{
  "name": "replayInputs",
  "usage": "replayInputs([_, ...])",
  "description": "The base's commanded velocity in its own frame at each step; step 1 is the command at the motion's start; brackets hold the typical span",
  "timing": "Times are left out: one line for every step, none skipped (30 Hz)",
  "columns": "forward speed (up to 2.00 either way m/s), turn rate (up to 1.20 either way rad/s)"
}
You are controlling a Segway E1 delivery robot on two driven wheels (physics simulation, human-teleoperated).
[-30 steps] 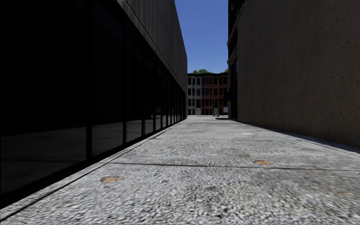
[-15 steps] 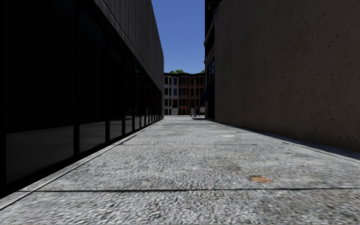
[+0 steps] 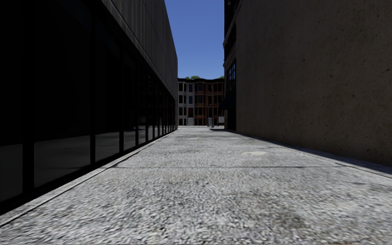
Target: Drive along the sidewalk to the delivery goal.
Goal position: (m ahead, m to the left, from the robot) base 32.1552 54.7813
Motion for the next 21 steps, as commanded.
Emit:
replayInputs([2.00, 0.00])
replayInputs([2.00, 0.00])
replayInputs([2.00, 0.00])
replayInputs([2.00, 0.00])
replayInputs([2.00, 0.00])
replayInputs([2.00, 0.00])
replayInputs([2.00, 0.00])
replayInputs([2.00, 0.00])
replayInputs([2.00, 0.00])
replayInputs([2.00, 0.00])
replayInputs([2.00, 0.00])
replayInputs([2.00, 0.00])
replayInputs([2.00, 0.00])
replayInputs([2.00, 0.00])
replayInputs([2.00, 0.00])
replayInputs([2.00, 0.00])
replayInputs([2.00, 0.00])
replayInputs([2.00, 0.00])
replayInputs([2.00, 0.00])
replayInputs([2.00, 0.00])
replayInputs([2.00, 0.00])
